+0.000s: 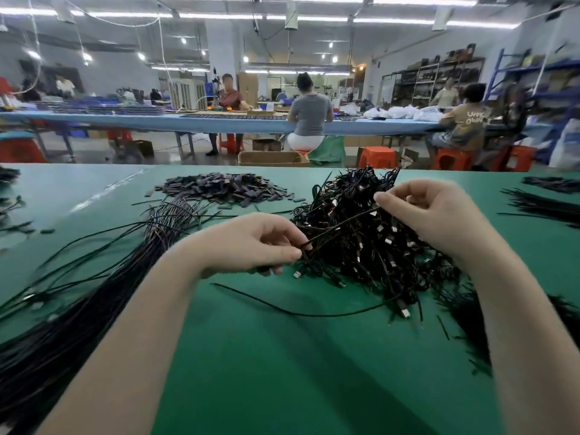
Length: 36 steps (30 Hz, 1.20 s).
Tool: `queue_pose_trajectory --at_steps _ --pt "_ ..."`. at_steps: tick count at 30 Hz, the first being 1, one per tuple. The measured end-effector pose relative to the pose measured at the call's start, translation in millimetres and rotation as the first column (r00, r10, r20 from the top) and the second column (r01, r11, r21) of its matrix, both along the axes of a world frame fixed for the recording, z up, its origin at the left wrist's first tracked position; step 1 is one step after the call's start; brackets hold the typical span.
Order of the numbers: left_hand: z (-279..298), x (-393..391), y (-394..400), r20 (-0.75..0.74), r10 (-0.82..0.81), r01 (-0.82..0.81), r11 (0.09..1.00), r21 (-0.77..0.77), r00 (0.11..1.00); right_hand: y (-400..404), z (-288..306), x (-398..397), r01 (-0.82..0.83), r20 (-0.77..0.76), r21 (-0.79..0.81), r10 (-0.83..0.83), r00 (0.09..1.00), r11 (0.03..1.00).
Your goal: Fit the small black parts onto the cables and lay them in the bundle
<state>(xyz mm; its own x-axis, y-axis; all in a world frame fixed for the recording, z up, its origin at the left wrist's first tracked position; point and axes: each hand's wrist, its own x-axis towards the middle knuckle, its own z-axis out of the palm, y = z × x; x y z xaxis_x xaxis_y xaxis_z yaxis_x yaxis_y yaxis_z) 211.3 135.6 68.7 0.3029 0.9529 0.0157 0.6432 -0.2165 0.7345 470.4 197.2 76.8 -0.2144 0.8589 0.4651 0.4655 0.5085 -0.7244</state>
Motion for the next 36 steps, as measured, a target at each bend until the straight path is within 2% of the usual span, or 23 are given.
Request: queue_pose_trajectory --at_steps 3,5,6,8,10,11,12,16,18,20,21,22,23,24,25,26,27,28,29,31,32,34,36 --pt "11 -22 -4 0.172 0.062 -0.072 0.996 0.053 0.983 -4 4 11 -0.033 0.050 -0.037 0.035 0.998 0.999" --pt "14 -31 -1 0.436 0.148 -0.191 0.980 0.058 0.888 -7 2 6 -0.115 0.128 -0.121 0.131 0.983 0.986" --pt "14 -34 1 0.594 0.192 -0.256 0.966 0.025 0.781 -9 2 1 -0.175 0.124 -0.180 0.199 0.972 0.968" --pt "15 -37 5 0.862 0.203 -0.255 0.963 -0.089 0.465 -13 -2 -12 -0.330 0.045 -0.295 0.358 0.933 0.897" --pt "14 -34 7 0.971 0.155 -0.087 0.986 -0.141 0.184 -18 -7 -27 -0.453 0.012 -0.362 0.490 0.872 0.815" --pt "14 -31 7 0.981 0.144 -0.016 0.990 -0.143 0.132 -20 -11 -34 -0.497 0.012 -0.386 0.543 0.839 0.777" --pt "14 -27 7 0.980 0.141 0.015 0.989 -0.144 0.141 -23 -16 -42 -0.536 0.006 -0.406 0.589 0.808 0.740" --pt "15 -11 7 0.945 0.147 0.034 0.986 -0.164 0.292 -29 -30 -59 -0.626 -0.074 -0.480 0.683 0.727 0.614" --pt "17 -10 6 0.936 0.148 0.033 0.985 -0.167 0.319 -28 -35 -62 -0.633 -0.085 -0.530 0.708 0.701 0.564" --pt "20 -14 1 0.943 0.139 0.064 0.984 -0.165 0.302 -25 -39 -61 -0.603 -0.051 -0.581 0.715 0.698 0.547" --pt "23 -16 -3 0.954 0.104 0.166 0.974 -0.155 0.283 -25 -40 -61 -0.559 0.011 -0.599 0.704 0.710 0.573" --pt "25 -21 -7 0.972 0.054 0.349 0.927 -0.134 0.228 -24 -40 -60 -0.495 0.096 -0.602 0.673 0.734 0.626" --pt "29 -18 -12 0.981 -0.005 0.539 0.836 -0.101 0.193 -22 -39 -59 -0.421 0.180 -0.578 0.613 0.770 0.699" --pt "31 -17 -18 0.966 -0.104 0.659 0.748 -0.082 0.238 -20 -36 -57 -0.350 0.235 -0.529 0.530 0.815 0.773" --pt "30 -14 -20 0.877 -0.253 0.685 0.720 -0.111 0.408 -19 -32 -54 -0.297 0.239 -0.473 0.445 0.863 0.830" --pt "27 -9 -20 0.654 -0.359 0.608 0.770 -0.195 0.665 -18 -27 -51 -0.270 0.195 -0.422 0.377 0.905 0.866" --pt "23 -5 -20 0.373 -0.363 0.481 0.823 -0.302 0.854 -18 -21 -48 -0.270 0.113 -0.382 0.335 0.935 0.884" --pt "21 0 -20 0.179 -0.295 0.341 0.869 -0.358 0.939 -20 -15 -46 -0.295 0.013 -0.352 0.320 0.947 0.888" --pt "17 4 -19 0.132 -0.228 0.261 0.897 -0.358 0.965 -23 -10 -44 -0.339 -0.084 -0.329 0.330 0.940 0.881" --pt "9 13 -12 0.278 -0.065 0.133 0.963 -0.235 0.959 -32 -3 -45 -0.463 -0.190 -0.306 0.423 0.886 0.832" --pt "6 14 -8 0.423 0.013 0.065 0.983 -0.170 0.906 -36 -3 -47 -0.539 -0.214 -0.307 0.495 0.842 0.785" --pt "6 18 1 0.713 0.049 0.000 0.998 -0.068 0.700 -40 -7 -52 -0.682 -0.278 -0.342 0.623 0.731 0.647" --pt "13 17 4 0.914 -0.026 0.053 0.999 0.006 0.404 -39 -17 -58 -0.743 -0.290 -0.430 0.701 0.652 0.513"
